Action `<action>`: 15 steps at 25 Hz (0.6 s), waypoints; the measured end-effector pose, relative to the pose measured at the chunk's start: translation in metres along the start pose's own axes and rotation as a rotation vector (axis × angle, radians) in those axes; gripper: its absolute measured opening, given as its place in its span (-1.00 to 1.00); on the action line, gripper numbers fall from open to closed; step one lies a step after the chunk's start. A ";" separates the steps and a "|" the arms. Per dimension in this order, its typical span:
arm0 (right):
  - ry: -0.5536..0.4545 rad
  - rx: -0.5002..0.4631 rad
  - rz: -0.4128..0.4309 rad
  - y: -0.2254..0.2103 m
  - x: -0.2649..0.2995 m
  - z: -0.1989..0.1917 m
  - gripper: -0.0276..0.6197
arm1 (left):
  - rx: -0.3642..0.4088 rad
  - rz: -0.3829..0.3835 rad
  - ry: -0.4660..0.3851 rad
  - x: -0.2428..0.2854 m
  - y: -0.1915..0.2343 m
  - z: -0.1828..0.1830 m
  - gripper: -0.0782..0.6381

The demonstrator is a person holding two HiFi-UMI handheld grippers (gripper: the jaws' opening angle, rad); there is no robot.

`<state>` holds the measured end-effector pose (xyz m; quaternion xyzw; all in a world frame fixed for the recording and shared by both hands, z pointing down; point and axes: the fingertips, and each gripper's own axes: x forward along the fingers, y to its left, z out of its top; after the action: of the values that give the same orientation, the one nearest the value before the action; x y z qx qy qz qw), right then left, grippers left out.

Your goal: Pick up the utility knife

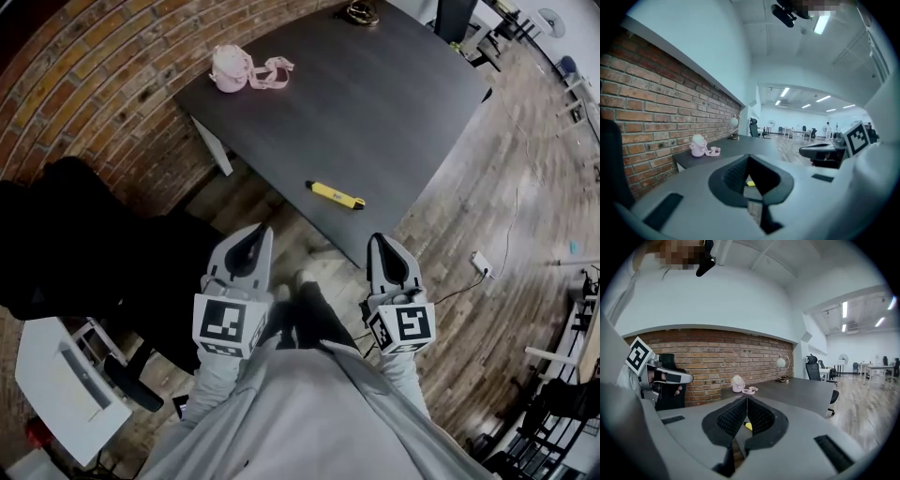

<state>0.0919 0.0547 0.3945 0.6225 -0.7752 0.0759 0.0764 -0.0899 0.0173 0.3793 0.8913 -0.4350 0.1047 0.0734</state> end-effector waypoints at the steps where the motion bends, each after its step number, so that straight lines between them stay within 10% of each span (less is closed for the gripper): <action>1: 0.005 -0.004 0.000 -0.002 0.003 0.000 -0.86 | -0.006 -0.004 0.004 0.004 0.001 -0.002 -0.73; 15: -0.001 0.009 0.050 -0.059 0.096 0.011 -0.86 | -0.004 0.038 0.002 0.106 0.030 0.024 -0.73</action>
<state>0.1292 -0.0520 0.4057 0.6031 -0.7903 0.0811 0.0714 -0.0466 -0.0871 0.3835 0.8827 -0.4519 0.1059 0.0736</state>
